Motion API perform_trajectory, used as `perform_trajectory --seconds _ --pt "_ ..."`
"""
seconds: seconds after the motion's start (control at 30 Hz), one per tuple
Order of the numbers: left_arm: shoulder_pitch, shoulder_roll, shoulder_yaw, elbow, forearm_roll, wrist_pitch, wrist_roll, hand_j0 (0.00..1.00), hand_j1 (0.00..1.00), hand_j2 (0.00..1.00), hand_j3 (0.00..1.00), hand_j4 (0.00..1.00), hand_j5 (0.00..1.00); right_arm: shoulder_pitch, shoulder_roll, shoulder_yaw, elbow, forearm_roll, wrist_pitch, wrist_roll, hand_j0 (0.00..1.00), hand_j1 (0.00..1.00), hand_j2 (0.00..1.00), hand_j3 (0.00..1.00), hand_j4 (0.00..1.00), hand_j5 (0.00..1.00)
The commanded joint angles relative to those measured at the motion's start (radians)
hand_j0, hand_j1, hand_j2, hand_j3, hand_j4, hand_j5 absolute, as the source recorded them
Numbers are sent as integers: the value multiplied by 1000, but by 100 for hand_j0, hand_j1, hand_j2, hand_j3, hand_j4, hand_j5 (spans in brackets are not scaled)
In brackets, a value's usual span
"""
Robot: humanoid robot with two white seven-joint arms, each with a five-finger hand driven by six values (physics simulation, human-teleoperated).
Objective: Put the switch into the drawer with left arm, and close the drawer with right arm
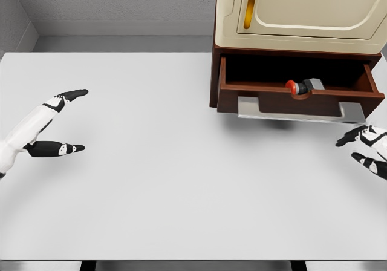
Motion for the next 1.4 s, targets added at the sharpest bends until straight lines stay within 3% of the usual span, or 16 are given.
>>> perform_trajectory --seconds 0.0,0.07,0.27,0.93,1.23,1.37 --pt "0 0 0 0 8 3 0 100 100 100 100 100 100 0 -20 3 6 -12 0 -4 57 57 57 57 57 57" --pt "0 -1 0 0 8 3 0 100 100 100 100 100 100 12 -32 3 6 -12 0 -2 49 49 49 49 49 49" --pt "0 -1 0 0 8 3 0 100 100 100 100 100 100 15 -24 7 -36 -18 0 -4 48 48 48 48 48 48" --pt "0 0 0 -2 8 3 0 100 100 100 100 100 100 -84 -6 69 -36 -49 0 -2 49 49 49 49 49 49" --pt "-2 0 0 0 7 3 0 100 100 100 100 100 100 -265 40 207 -33 -49 0 -2 49 49 49 49 49 49" --pt "-2 0 0 0 7 3 0 100 100 100 100 100 100 -276 45 213 -28 -46 0 -1 49 49 49 49 49 49"
